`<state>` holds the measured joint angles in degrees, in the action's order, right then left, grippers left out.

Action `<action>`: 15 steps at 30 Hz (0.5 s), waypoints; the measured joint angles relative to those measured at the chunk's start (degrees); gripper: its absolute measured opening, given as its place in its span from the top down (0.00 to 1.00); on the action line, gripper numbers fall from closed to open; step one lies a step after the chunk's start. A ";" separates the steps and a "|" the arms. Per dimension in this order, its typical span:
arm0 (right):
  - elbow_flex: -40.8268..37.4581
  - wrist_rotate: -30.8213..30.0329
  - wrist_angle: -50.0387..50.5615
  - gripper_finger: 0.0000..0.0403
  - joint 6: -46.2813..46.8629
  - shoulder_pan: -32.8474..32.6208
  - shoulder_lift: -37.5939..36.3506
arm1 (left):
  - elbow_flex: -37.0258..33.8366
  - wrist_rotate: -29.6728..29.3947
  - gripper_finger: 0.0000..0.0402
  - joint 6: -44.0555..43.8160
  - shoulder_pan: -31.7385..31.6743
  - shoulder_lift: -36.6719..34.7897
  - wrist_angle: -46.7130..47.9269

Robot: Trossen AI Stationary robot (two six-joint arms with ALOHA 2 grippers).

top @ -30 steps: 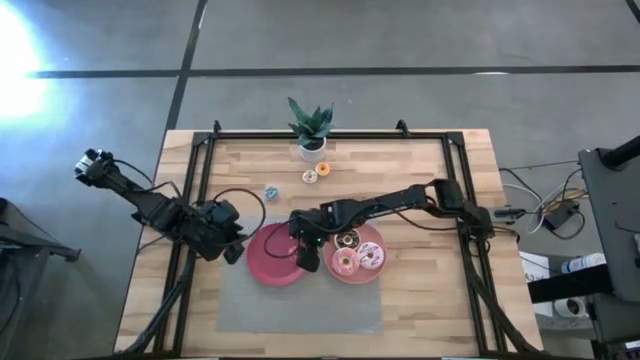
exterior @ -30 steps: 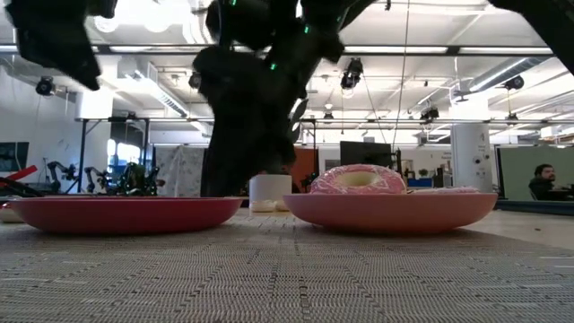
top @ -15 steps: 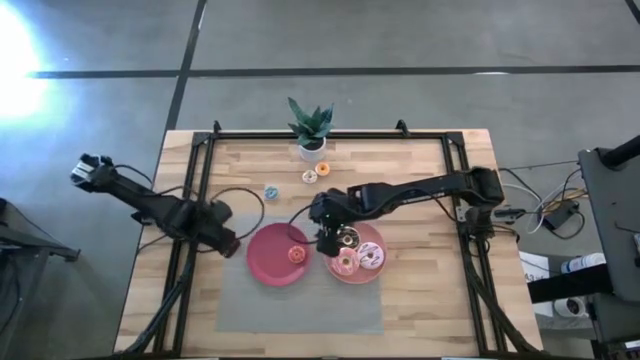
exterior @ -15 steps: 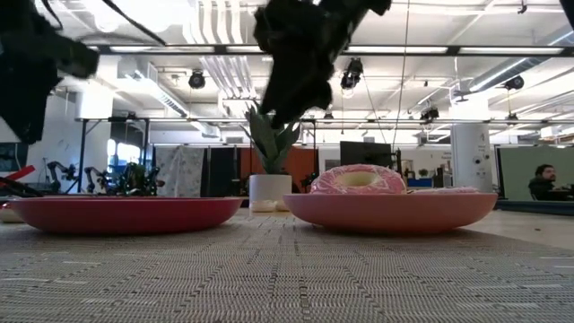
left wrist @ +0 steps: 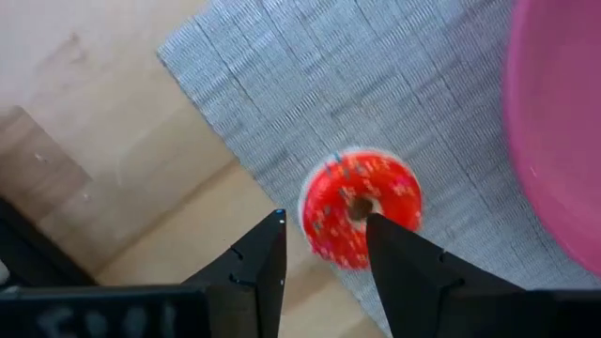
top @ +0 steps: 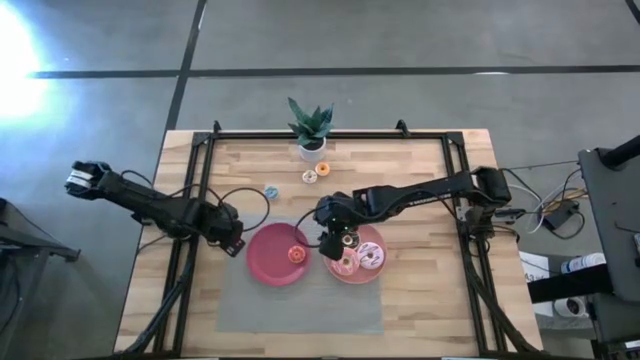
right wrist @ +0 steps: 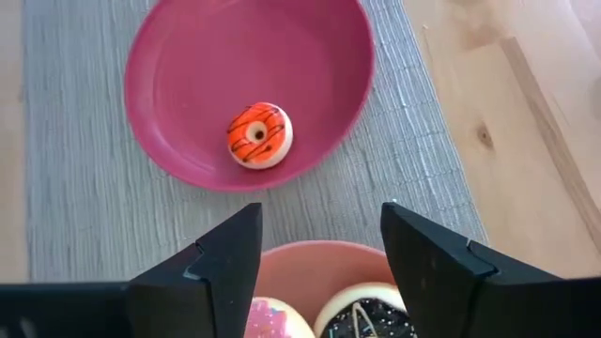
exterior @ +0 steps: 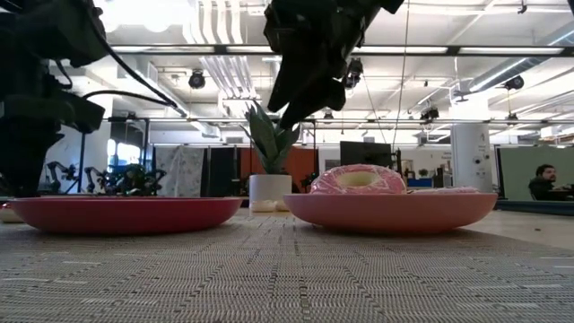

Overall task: Pick & Place donuts
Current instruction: Put the small red donut on the pink plate

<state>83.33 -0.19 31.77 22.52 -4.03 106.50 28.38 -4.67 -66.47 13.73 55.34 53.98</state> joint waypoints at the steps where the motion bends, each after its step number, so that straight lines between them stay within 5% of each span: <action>1: -0.03 0.00 -0.04 0.48 0.00 0.01 0.03 | -0.37 -0.34 0.70 0.09 -0.28 0.08 -0.20; 15: -0.11 -0.02 -0.68 0.48 -0.20 0.11 0.04 | -7.23 0.82 0.74 0.20 -0.78 0.01 -9.64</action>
<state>83.22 -0.21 31.09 22.33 -3.92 106.54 21.16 -3.85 -66.27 12.95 55.35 44.34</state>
